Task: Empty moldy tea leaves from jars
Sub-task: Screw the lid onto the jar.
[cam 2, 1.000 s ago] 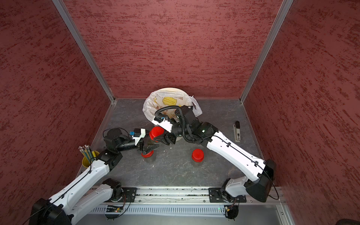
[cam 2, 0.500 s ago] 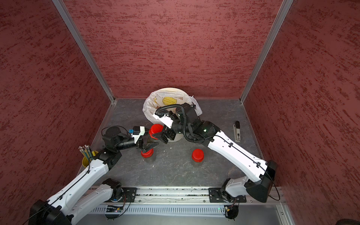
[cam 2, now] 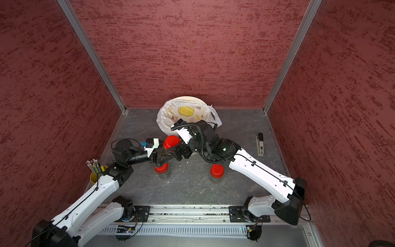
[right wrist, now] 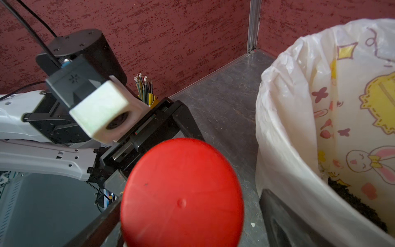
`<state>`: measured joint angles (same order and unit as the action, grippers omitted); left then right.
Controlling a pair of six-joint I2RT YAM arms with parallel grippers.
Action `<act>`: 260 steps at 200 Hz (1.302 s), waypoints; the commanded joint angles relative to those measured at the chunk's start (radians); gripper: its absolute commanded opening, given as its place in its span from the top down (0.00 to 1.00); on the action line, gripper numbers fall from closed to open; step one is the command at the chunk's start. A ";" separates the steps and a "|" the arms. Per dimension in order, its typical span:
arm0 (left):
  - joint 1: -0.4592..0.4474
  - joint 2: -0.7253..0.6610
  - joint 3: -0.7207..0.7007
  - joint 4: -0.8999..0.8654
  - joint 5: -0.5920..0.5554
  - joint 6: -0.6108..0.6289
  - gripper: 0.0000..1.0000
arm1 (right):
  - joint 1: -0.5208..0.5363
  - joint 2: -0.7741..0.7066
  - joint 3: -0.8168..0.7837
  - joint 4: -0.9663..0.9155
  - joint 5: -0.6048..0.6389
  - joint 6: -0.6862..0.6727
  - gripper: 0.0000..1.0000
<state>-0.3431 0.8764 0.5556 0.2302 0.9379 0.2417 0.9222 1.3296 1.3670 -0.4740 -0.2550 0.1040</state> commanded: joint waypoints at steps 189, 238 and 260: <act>-0.005 -0.021 0.019 0.003 0.029 0.011 0.49 | 0.017 0.008 0.066 -0.024 0.042 -0.181 0.43; -0.006 -0.024 0.024 -0.005 0.075 0.008 0.49 | -0.001 0.036 0.116 -0.123 -0.050 -0.422 0.44; -0.006 -0.023 0.030 -0.012 0.082 0.008 0.50 | -0.025 0.036 0.134 -0.135 -0.115 -0.487 0.38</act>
<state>-0.3477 0.8619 0.5556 0.2432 0.9783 0.2714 0.9264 1.3563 1.4609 -0.5610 -0.3172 -0.1970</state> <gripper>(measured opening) 0.715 0.679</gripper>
